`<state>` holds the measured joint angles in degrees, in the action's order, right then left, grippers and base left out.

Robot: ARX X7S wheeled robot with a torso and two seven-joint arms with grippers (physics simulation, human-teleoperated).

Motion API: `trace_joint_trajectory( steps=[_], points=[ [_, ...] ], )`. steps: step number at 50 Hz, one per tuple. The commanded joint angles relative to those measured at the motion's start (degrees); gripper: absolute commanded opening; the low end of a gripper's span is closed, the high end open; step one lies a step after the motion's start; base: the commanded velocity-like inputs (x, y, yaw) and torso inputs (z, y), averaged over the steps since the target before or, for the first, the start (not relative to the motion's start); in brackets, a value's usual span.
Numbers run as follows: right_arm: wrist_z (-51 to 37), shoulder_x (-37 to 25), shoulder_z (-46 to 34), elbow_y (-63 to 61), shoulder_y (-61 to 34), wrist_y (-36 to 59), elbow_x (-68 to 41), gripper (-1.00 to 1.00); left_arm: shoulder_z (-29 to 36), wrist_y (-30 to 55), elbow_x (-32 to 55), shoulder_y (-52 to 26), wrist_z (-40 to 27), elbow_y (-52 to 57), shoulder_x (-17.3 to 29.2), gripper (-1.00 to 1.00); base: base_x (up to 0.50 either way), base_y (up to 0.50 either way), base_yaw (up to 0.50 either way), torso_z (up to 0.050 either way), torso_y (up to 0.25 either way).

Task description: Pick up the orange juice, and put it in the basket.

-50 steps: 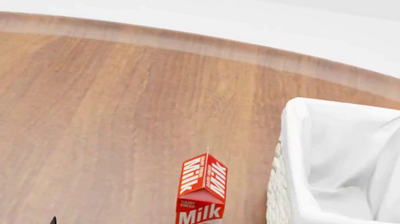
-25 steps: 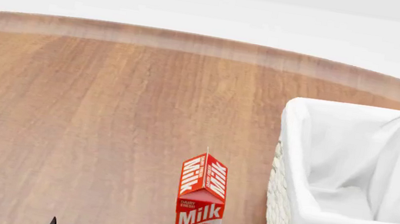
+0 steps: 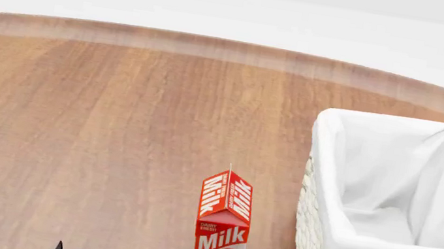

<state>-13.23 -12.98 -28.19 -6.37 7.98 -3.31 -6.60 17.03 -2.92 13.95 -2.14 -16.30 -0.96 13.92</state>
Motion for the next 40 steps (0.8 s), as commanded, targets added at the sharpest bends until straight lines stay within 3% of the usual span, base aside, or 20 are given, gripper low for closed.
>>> trace_joint_trajectory(
  steps=[1,40],
  points=[
    [-0.28,0.38,-0.44,1.37,-1.31,0.15,-0.03,1.0,0.26,-0.08,0.2,-0.06,-0.23,-0.03,0.19,1.0,0.0,0.0,0.0,0.0,0.0],
    [-0.6,1.65,-1.99,7.23,-4.79,-0.3,-0.73,1.0,1.08,-0.35,0.8,-0.27,-0.95,-0.11,0.8,1.0,0.0,0.0,0.0,0.0,0.0]
  ],
)
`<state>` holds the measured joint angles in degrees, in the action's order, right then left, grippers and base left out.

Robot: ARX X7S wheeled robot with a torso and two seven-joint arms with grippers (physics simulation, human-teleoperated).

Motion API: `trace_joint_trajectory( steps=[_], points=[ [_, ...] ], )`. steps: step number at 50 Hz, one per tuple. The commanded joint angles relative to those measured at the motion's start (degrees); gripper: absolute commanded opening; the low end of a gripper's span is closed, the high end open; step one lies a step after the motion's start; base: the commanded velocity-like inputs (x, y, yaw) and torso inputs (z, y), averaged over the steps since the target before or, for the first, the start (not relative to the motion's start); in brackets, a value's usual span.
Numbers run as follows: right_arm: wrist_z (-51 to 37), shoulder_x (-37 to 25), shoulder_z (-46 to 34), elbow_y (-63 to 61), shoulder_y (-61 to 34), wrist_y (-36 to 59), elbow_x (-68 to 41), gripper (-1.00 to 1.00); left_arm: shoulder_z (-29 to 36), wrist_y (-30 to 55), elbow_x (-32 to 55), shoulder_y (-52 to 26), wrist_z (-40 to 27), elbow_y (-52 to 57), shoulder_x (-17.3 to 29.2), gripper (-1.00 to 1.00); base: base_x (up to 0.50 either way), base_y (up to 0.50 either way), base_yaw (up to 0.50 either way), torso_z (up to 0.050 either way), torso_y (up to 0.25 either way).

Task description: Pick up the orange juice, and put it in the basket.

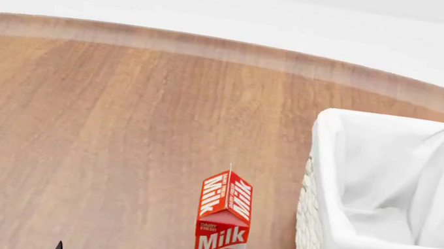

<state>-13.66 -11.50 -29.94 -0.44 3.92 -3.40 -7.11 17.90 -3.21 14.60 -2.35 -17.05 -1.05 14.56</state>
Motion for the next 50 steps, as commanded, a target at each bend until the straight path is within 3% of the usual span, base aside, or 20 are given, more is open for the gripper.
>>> trace_joint_trajectory(
  steps=[1,50],
  points=[
    [-0.17,0.11,-0.21,1.19,-0.74,-0.08,-0.34,1.0,0.24,-0.08,0.17,-0.06,-0.2,-0.03,0.17,1.0,0.0,0.0,0.0,0.0,0.0],
    [-0.46,1.2,-1.79,9.63,-4.07,-3.66,-0.66,1.0,1.16,-0.39,0.85,-0.3,-1.0,-0.13,0.84,1.0,0.0,0.0,0.0,0.0,0.0]
  ],
)
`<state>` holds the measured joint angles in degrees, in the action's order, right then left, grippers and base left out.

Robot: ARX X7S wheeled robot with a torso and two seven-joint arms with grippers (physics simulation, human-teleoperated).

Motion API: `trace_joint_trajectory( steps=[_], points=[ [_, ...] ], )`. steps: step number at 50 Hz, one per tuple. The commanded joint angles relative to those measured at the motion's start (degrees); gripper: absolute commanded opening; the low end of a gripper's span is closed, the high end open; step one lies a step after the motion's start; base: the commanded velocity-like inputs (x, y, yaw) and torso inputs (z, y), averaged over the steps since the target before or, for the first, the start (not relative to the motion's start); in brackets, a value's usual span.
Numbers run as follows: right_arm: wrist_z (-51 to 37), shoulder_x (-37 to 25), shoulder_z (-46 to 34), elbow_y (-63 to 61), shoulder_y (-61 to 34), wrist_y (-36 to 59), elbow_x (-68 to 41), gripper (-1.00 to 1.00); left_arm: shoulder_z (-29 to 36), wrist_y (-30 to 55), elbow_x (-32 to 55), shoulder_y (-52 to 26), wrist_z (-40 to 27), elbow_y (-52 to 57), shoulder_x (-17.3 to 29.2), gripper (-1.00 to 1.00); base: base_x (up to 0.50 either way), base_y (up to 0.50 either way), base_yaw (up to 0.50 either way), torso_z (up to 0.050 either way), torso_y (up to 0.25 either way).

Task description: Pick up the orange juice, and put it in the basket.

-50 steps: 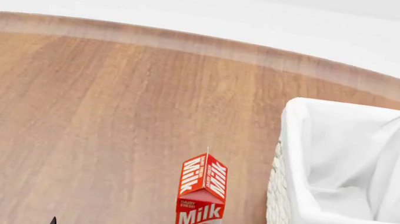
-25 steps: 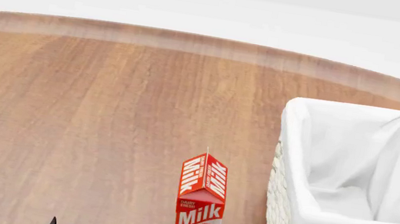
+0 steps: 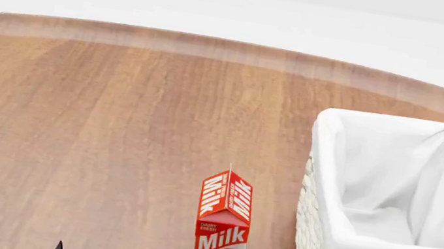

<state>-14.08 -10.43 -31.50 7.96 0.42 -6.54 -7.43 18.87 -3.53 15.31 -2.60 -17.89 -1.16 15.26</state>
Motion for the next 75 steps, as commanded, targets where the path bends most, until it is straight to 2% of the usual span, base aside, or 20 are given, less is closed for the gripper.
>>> trace_joint_trajectory(
  steps=[1,25,26,40,75],
  points=[
    [-0.05,0.12,-0.19,1.3,-0.59,-0.56,-0.43,1.0,0.21,-0.07,0.15,-0.05,-0.18,-0.02,0.15,1.0,0.0,0.0,0.0,0.0,0.0],
    [-0.6,0.3,-0.74,2.48,-1.7,-0.76,-0.7,1.0,0.63,-0.22,0.45,-0.17,-0.54,-0.07,0.45,1.0,0.0,0.0,0.0,0.0,0.0],
    [-1.16,0.34,-0.68,2.65,-1.73,-1.19,-0.2,-1.0,0.64,-0.22,0.47,-0.17,-0.55,-0.07,0.46,1.0,0.0,0.0,0.0,0.0,0.0],
    [-1.37,-0.62,-1.15,0.33,-0.99,-0.31,-0.65,-1.0,0.88,-0.3,0.63,-0.23,-0.75,-0.1,0.63,1.0,0.0,0.0,0.0,0.0,0.0],
    [-4.98,-6.43,0.27,-24.31,0.78,11.92,-2.65,-1.0,1.44,-0.5,1.04,-0.39,-1.22,-0.16,1.02,1.0,0.0,0.0,0.0,0.0,0.001]
  ],
)
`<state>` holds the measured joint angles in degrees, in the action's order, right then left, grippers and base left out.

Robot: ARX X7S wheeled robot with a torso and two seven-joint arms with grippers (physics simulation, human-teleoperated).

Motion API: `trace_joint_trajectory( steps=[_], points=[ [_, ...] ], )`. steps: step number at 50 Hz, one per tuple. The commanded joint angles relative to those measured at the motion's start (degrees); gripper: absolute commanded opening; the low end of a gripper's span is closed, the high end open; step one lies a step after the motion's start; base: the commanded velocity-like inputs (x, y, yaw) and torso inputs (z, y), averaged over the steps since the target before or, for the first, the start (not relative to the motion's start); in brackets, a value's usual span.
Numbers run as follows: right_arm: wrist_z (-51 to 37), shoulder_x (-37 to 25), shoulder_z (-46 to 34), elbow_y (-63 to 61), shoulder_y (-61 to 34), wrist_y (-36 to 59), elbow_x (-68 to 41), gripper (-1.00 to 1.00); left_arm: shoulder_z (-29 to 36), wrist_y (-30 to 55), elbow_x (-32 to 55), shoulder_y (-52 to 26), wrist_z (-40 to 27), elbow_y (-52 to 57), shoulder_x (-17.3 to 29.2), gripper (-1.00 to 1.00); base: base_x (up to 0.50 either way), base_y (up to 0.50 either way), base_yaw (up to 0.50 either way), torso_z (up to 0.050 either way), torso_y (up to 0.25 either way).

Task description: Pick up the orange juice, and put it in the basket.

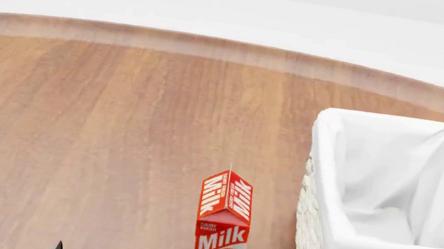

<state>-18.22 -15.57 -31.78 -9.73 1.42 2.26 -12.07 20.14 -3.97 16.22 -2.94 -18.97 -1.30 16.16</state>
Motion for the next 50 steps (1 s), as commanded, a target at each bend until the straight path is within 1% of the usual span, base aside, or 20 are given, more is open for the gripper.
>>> trace_joint_trajectory(
  steps=[1,23,38,50],
  points=[
    [-0.97,-1.41,0.71,-7.25,-0.34,3.44,1.89,-1.0,0.18,-0.06,0.13,-0.05,-0.15,-0.02,0.13,1.0,0.0,0.0,0.0,0.0,0.0],
    [-2.44,-2.6,1.68,-14.42,-2.24,8.42,0.9,-1.0,0.52,-0.19,0.37,-0.14,-0.43,-0.06,0.36,1.0,0.0,0.0,0.0,0.0,0.0],
    [-4.04,-4.19,2.35,-23.7,-2.87,14.14,-0.06,-1.0,0.74,-0.27,0.53,-0.21,-0.62,-0.09,0.52,1.0,0.0,0.0,0.0,0.0,0.001],
    [-5.01,-4.74,3.33,-27.92,-4.25,17.67,-1.18,-1.0,0.91,-0.33,0.65,-0.26,-0.77,-0.11,0.64,1.0,0.0,0.0,0.0,0.0,0.001]
  ],
)
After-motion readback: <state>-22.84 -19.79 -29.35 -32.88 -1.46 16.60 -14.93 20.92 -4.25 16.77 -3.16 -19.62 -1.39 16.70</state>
